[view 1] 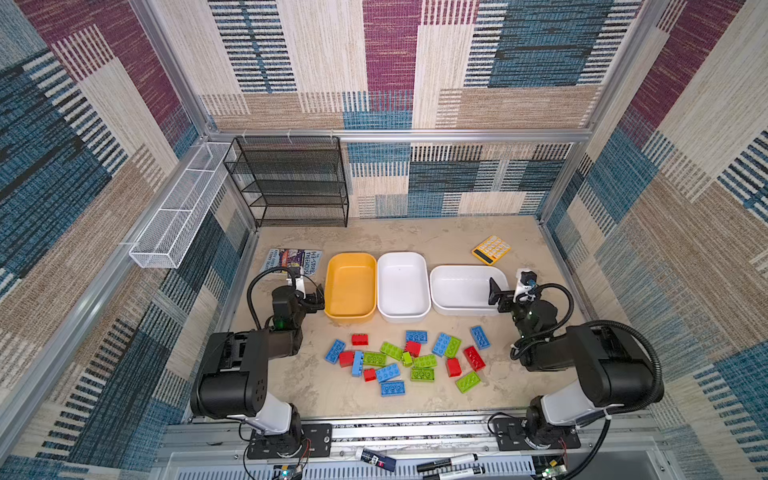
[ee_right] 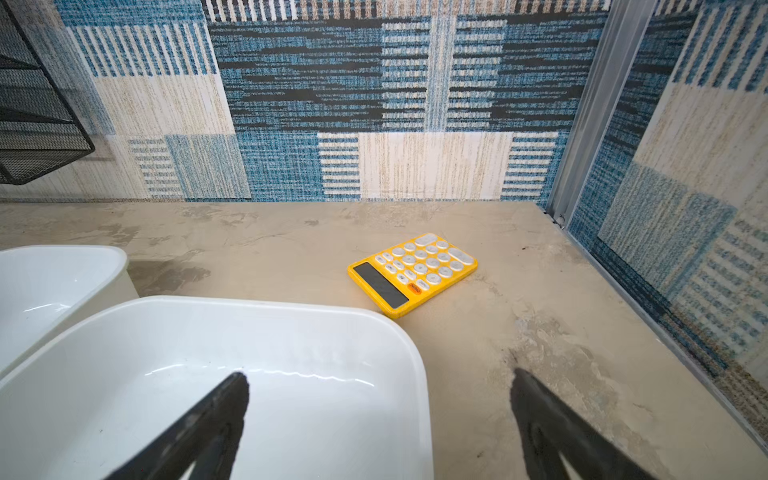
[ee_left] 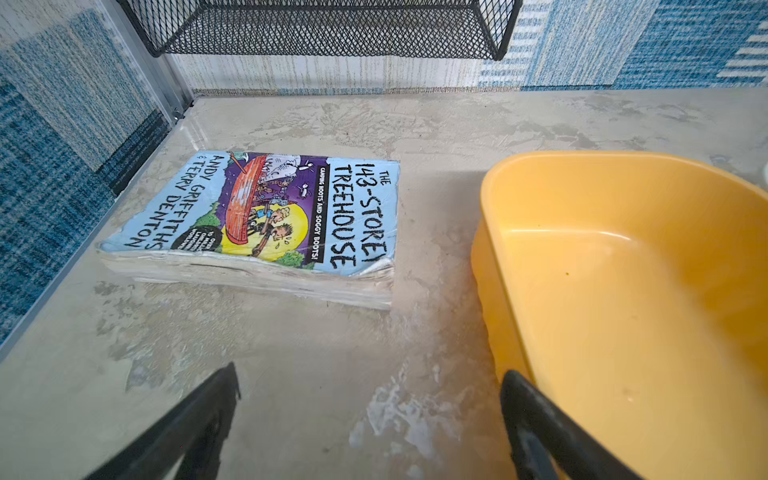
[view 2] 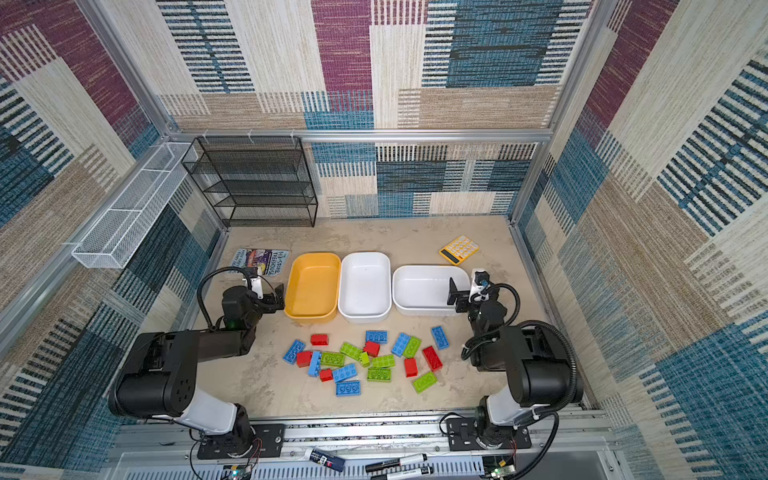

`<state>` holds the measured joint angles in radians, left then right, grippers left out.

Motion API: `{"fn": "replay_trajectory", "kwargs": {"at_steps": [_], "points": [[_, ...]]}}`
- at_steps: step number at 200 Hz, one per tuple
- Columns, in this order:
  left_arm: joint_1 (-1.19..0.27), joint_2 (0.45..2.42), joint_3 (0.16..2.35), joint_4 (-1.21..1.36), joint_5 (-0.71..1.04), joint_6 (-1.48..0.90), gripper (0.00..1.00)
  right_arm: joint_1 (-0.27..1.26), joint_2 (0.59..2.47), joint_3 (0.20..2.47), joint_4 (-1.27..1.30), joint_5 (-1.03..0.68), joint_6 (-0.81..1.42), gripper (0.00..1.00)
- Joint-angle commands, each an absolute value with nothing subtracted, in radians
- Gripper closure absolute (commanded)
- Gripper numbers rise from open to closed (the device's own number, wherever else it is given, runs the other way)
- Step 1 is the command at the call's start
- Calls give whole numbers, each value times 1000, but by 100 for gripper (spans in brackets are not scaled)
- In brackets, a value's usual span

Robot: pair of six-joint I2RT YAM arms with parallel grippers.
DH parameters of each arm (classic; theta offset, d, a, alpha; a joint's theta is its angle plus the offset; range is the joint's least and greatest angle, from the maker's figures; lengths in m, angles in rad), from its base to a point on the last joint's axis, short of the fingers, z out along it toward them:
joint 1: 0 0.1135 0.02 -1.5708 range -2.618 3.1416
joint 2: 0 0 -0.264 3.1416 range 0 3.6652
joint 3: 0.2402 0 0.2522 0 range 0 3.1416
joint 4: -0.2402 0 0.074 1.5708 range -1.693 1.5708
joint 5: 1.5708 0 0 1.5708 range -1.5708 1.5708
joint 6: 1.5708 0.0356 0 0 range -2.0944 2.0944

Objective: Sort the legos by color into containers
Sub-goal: 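Raise both arms from the rest pose toward the brick pile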

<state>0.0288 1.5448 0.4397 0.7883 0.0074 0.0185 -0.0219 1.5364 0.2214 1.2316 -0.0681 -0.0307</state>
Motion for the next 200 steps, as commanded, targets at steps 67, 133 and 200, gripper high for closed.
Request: {"fn": "replay_trajectory", "kwargs": {"at_steps": [67, 133, 200], "points": [[28, 1544, 442, 793, 22, 20, 0, -21, 1534, 221, 1262, -70, -27, 1], [29, 1545, 442, 792, 23, 20, 0, -22, 1534, 221, 1263, -69, -28, 1], [28, 1473, 430, 767, 30, 28, 0, -21, 1455, 252, 1156, -58, -22, 1]]}}
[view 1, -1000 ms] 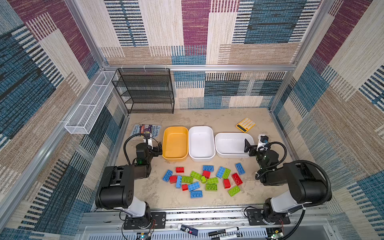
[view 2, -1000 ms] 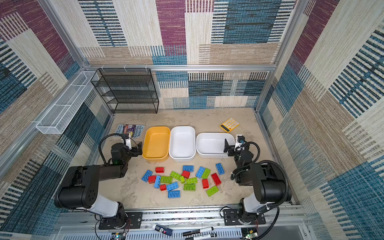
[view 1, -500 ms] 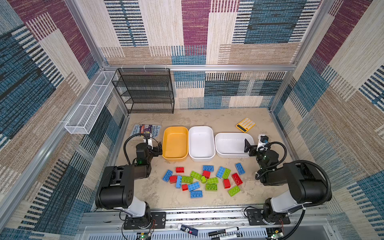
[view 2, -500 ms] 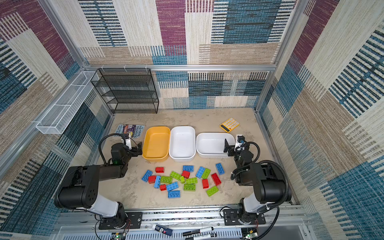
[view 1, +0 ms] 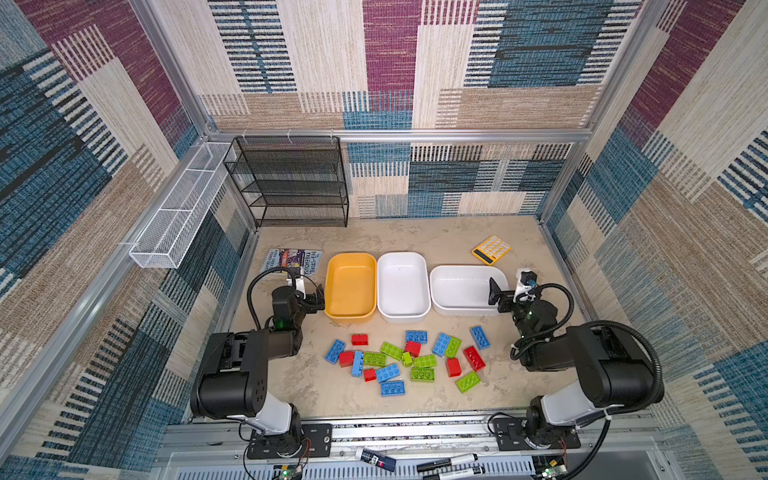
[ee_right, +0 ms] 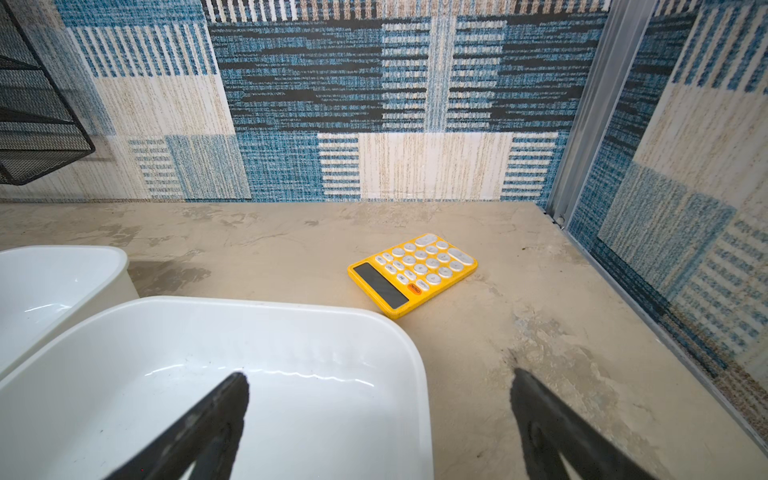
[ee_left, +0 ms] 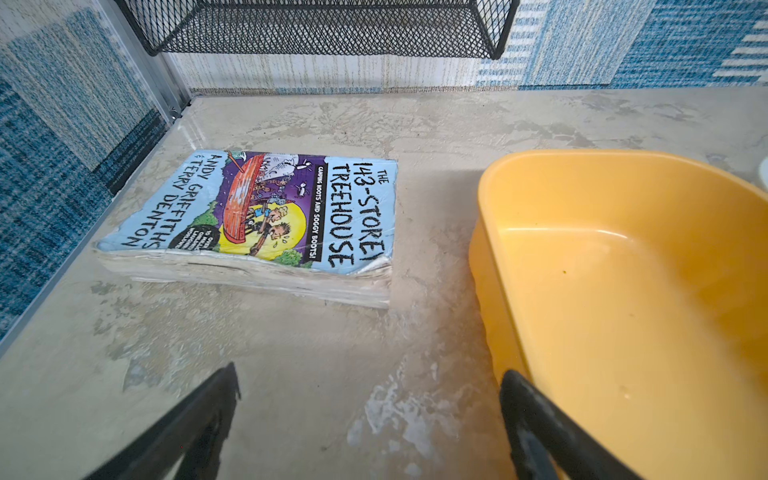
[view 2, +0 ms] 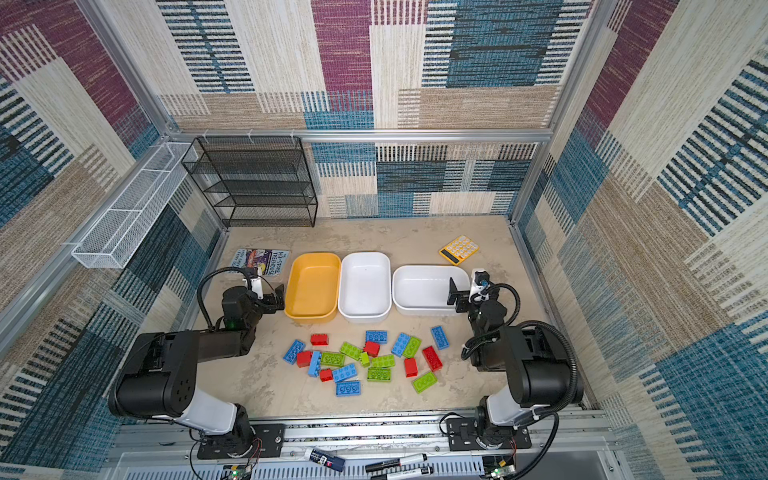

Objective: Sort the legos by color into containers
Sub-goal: 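Raise both arms from the rest pose toward the brick pile, then lower the left gripper onto a blue brick and close on it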

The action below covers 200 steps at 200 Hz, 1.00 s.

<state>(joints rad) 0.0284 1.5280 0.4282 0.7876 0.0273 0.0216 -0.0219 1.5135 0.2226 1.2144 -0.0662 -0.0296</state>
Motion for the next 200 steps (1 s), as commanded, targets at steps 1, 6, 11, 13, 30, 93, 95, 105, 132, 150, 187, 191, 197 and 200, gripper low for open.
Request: {"fn": "replay_trajectory", "kwargs": {"at_steps": [1, 6, 11, 13, 30, 93, 95, 105, 132, 150, 187, 191, 197, 200], "points": [[28, 1468, 431, 758, 30, 27, 0, -21, 1451, 253, 1148, -62, -23, 1], [28, 1446, 442, 718, 28, 25, 0, -21, 1428, 264, 1113, -79, -31, 1], [28, 1421, 455, 679, 27, 25, 0, -21, 1405, 268, 1086, -93, -35, 1], [28, 1409, 461, 659, 27, 26, 0, -21, 1395, 270, 1074, -95, -36, 1], [28, 1325, 507, 505, 39, 37, 0, -21, 1295, 288, 984, -108, -35, 1], [28, 1111, 826, -255, 135, 66, 0, -22, 1061, 502, 455, -371, -94, 1], [28, 1108, 838, -282, 142, 67, 1, -22, 1058, 511, 437, -382, -97, 1], [28, 1104, 887, -414, 178, 82, 1, -21, 1045, 553, 346, -436, -108, 1], [26, 1092, 960, -686, 265, 168, 2, -19, 1020, 645, 129, -565, -145, 1], [23, 1072, 973, -809, 288, 222, 3, -7, 1016, 705, -1, -629, -179, 1], [11, 1001, 946, -961, 343, 403, 4, 41, 1014, 800, -216, -713, -246, 1], [11, 995, 940, -965, 352, 424, 4, 47, 1017, 807, -234, -720, -252, 1], [8, 988, 933, -972, 358, 453, 4, 58, 1018, 818, -257, -727, -260, 1], [5, 988, 930, -974, 361, 465, 5, 64, 1020, 823, -267, -730, -263, 1]]}}
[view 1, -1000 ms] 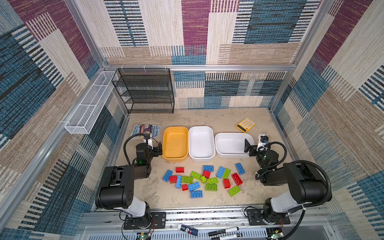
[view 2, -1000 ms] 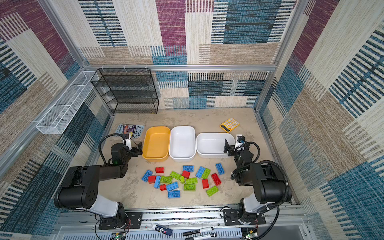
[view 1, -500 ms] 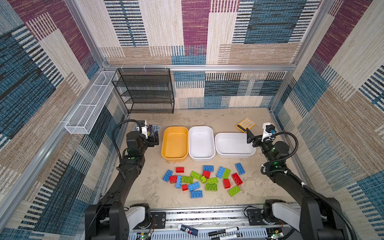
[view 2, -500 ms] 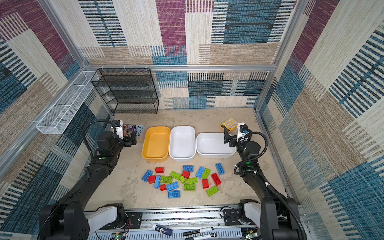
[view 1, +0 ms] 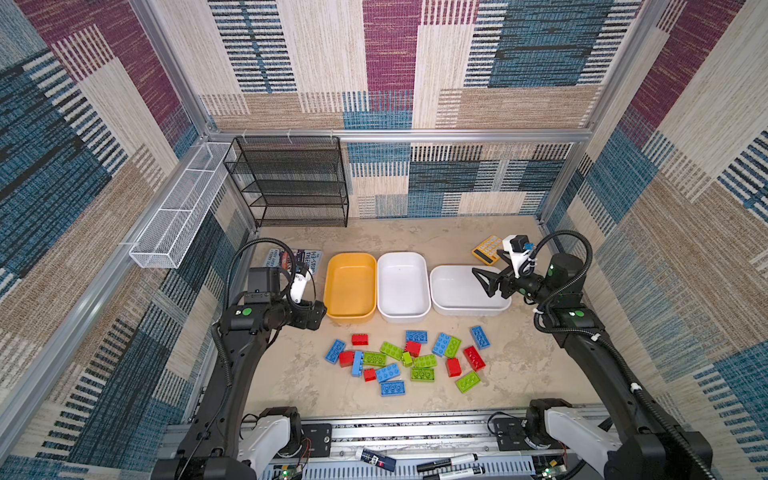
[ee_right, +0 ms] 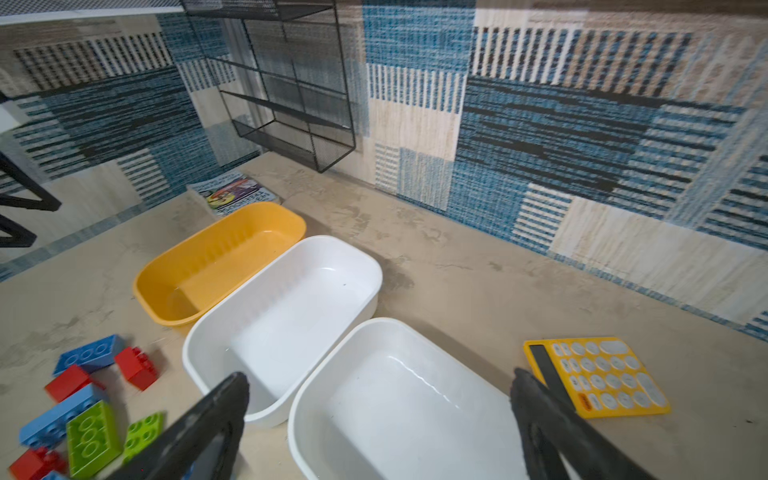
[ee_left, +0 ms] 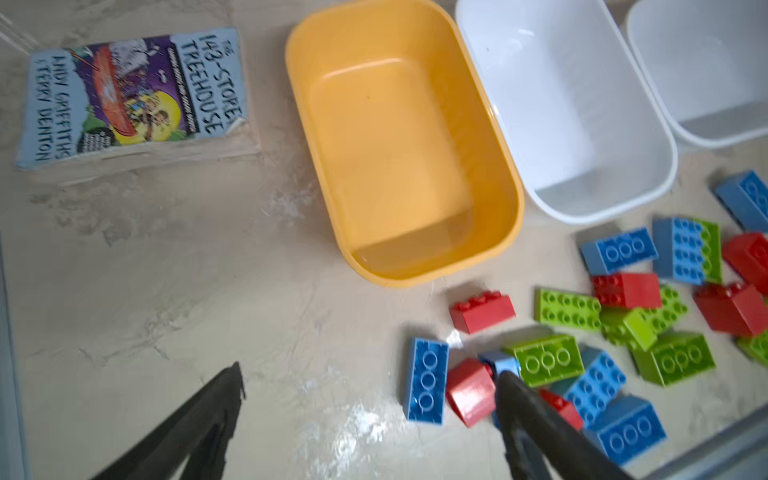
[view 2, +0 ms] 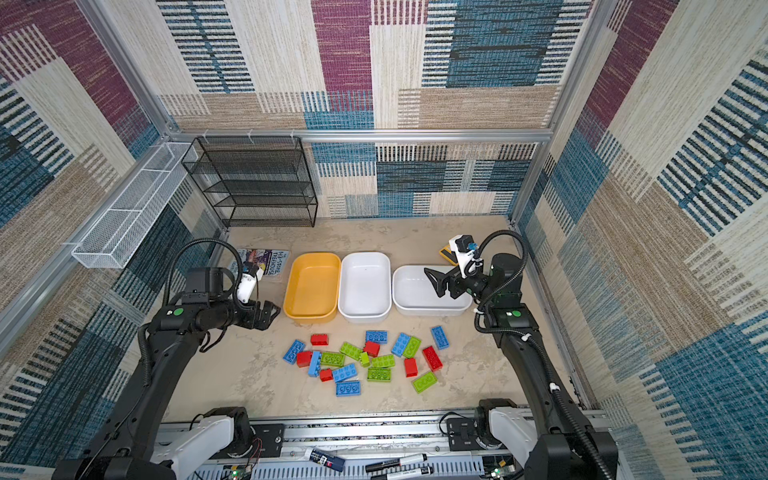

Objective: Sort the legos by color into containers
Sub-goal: 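Lower the left gripper onto a blue brick and close on it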

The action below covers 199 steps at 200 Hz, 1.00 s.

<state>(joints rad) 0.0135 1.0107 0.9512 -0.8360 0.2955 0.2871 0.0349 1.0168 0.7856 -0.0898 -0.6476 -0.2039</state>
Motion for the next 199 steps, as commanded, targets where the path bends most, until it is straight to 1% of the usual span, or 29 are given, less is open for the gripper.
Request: {"fn": "replay_trajectory", "kwargs": {"at_steps": [1, 36, 61, 101, 137, 161, 199], "points": [[5, 988, 929, -975, 361, 470, 5, 66, 1020, 824, -270, -731, -263, 1], [-57, 1015, 848, -979, 320, 579, 7, 124, 1035, 851, -341, -750, -277, 1], [-100, 1038, 798, -911, 230, 572, 9, 150, 1038, 849, -362, -745, -282, 1], [-158, 1100, 715, -802, 151, 560, 12, 179, 1045, 840, -364, -717, -282, 1], [-201, 1176, 704, -761, 112, 550, 15, 184, 1049, 834, -367, -706, -284, 1], [-235, 1228, 682, -721, 116, 518, 20, 184, 1053, 827, -365, -695, -285, 1], [-270, 1322, 714, -719, 74, 491, 23, 184, 1064, 832, -377, -674, -300, 1]]}}
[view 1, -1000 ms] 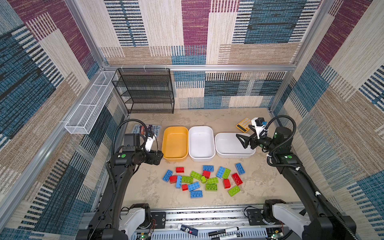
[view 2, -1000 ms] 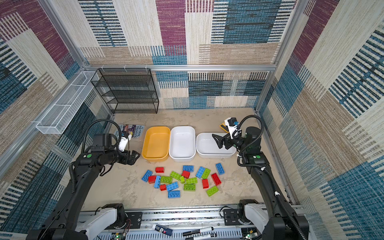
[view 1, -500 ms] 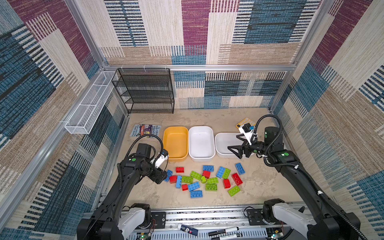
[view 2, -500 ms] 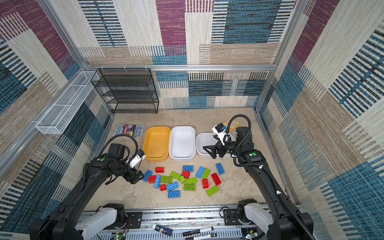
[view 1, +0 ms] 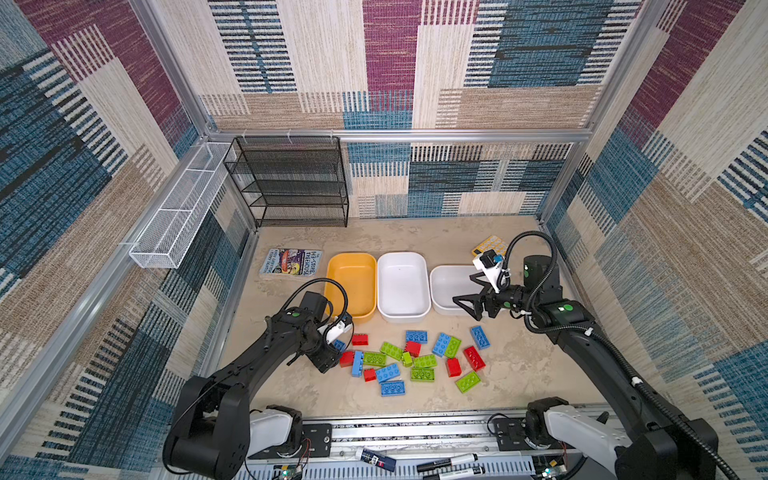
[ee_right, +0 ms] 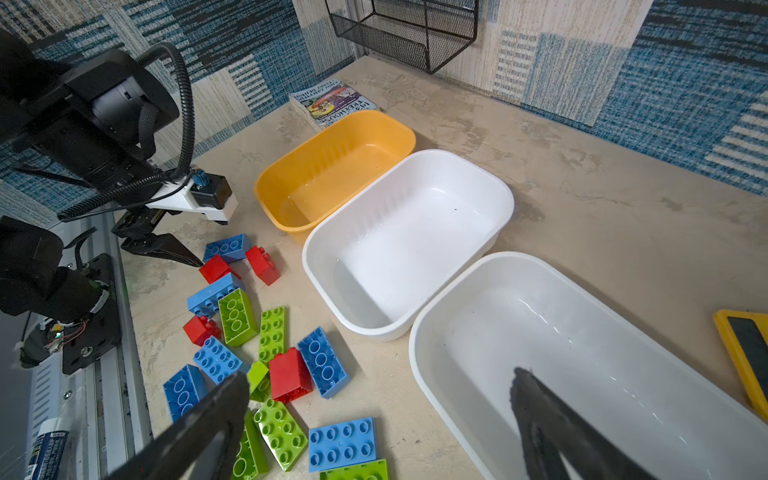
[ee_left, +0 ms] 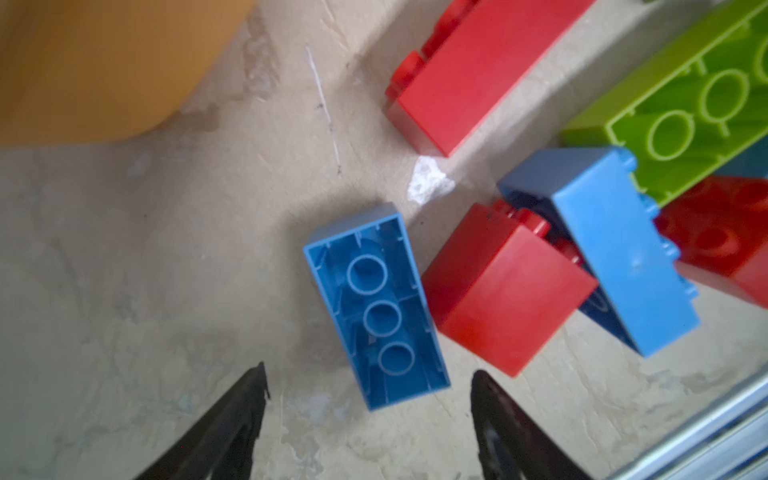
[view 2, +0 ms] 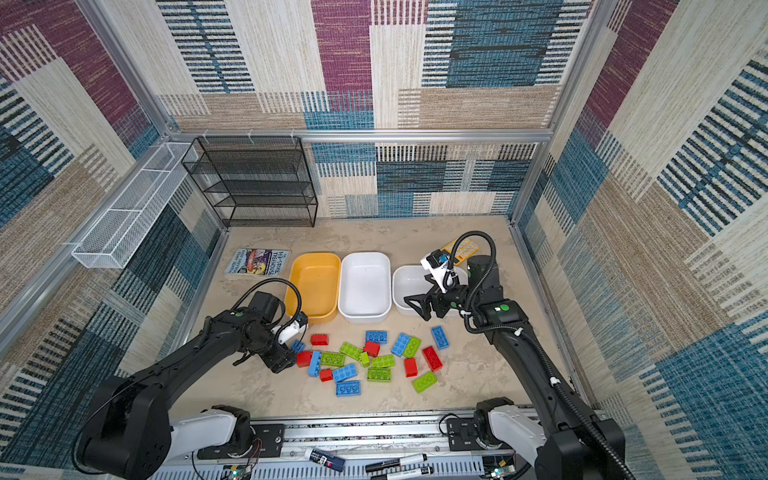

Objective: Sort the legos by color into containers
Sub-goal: 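Lower the left gripper onto a blue brick and close on it, then carry the blue brick with the left gripper into the yellow bin and release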

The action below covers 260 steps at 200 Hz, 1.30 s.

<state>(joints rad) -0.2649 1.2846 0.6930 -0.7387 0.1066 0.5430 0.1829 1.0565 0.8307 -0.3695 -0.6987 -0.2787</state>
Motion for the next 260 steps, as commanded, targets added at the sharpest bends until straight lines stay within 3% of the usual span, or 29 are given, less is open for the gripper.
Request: {"fn": "replay_trajectory", "kwargs": {"at_steps": [1, 48, 75, 114, 137, 193, 260], "points": [[-271, 1325, 714, -718, 73, 492, 23, 184, 1064, 832, -377, -674, -300, 1], [-282, 1381, 740, -696, 43, 490, 29, 184, 1080, 838, -373, -658, -301, 1], [-288, 1408, 754, -679, 34, 494, 45, 184, 1086, 838, -373, -658, -302, 1], [-291, 1415, 752, -662, 47, 514, 55, 184, 1077, 835, -382, -647, -308, 1], [-294, 1418, 746, -646, 82, 539, 56, 184, 1076, 827, -384, -649, -307, 1], [-295, 1367, 722, -639, 115, 564, 73, 184, 1057, 818, -390, -637, -311, 1], [-296, 1151, 791, -895, 135, 583, 72, 184, 1047, 831, -396, -700, -299, 1]]}}
